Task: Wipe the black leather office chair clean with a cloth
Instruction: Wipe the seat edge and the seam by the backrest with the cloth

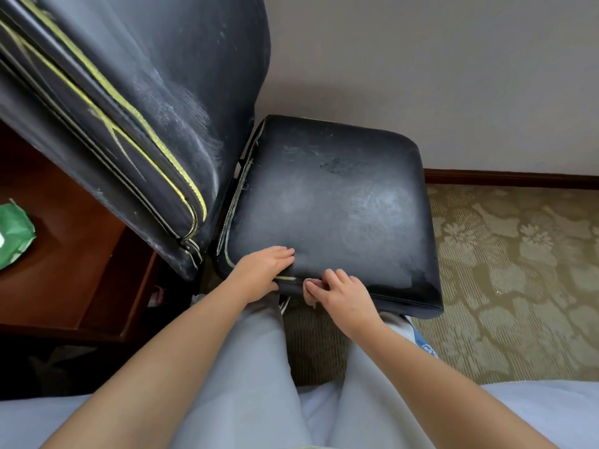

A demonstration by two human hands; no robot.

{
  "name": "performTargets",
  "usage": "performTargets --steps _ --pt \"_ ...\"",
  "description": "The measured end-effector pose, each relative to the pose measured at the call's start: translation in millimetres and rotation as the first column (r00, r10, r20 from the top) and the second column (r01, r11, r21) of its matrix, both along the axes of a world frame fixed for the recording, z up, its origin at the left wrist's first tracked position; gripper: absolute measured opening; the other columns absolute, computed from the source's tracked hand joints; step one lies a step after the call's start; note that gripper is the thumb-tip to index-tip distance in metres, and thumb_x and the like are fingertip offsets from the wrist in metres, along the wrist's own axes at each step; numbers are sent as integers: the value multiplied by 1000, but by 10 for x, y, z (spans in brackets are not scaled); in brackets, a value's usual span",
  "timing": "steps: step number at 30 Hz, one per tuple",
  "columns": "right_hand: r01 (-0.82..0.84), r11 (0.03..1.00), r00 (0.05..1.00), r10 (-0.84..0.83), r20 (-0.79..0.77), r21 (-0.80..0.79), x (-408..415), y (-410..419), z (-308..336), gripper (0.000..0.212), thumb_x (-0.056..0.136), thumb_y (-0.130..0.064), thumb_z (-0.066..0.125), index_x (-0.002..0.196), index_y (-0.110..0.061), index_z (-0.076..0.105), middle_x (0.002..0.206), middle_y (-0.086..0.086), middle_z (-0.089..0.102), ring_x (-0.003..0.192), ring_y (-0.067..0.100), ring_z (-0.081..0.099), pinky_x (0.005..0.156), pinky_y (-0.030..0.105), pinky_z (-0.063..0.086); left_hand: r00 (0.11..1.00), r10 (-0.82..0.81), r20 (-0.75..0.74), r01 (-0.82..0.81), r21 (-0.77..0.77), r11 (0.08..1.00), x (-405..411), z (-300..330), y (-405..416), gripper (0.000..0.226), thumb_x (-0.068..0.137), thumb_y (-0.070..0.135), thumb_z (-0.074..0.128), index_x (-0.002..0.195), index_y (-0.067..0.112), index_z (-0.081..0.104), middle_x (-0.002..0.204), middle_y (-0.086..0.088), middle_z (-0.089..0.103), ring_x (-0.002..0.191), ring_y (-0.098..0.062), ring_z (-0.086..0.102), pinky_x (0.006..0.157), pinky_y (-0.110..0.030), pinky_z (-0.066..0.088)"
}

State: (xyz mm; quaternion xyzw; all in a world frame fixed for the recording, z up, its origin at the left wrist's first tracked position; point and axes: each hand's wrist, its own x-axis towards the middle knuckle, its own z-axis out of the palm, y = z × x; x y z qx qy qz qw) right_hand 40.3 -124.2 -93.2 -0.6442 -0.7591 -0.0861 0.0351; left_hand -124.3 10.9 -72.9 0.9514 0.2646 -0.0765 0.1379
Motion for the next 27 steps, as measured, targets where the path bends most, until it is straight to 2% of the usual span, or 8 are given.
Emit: performTargets --steps 6,11,15,19,22,27 --pt "-7 1000 1000 7 9 -6 -241 287 68 35 52 -24 85 84 -20 70 72 -2 53 64 18 52 48 25 35 998 59 32 -59 10 998 10 -48 -93 71 91 11 60 152 15 23 159 2 18 146 -12 15 115 -19 10" --pt "-29 1000 1000 29 6 -7 -83 122 5 41 55 -19 82 94 -20 69 75 1 53 65 20 52 49 28 39 997 76 26 -76 2 997 24 -51 -120 70 91 7 58 152 16 24 160 3 16 147 -11 13 114 -18 9" --pt "-16 1000 1000 16 11 16 -129 163 34 32 52 -17 81 81 -18 67 72 0 52 62 19 51 47 27 38 994 107 37 -106 -29 994 23 -65 -117 72 90 8 61 151 17 25 160 4 17 146 -10 13 115 -20 11" --pt "-8 1000 1000 8 9 7 -190 212 18 34 54 -20 81 85 -20 68 73 -1 52 63 19 51 46 28 37 991 133 35 -129 -79 988 5 -65 -106 78 87 20 67 152 17 23 160 4 17 147 -10 12 118 -23 13" --pt "-7 1000 1000 7 7 -17 -89 107 -19 43 54 -23 83 93 -21 68 76 0 52 64 19 51 48 28 38 996 86 -39 -87 -28 996 -18 -25 -130 82 87 33 68 153 17 20 161 1 8 148 -15 6 118 -29 11" --pt "-1 1000 1000 0 -13 -29 -238 218 42 50 48 -25 87 94 -21 69 77 -1 54 66 19 52 48 28 39 981 177 -76 -174 45 984 -130 -26 -159 91 86 42 67 154 25 9 162 -1 -7 148 -21 0 119 -37 11"
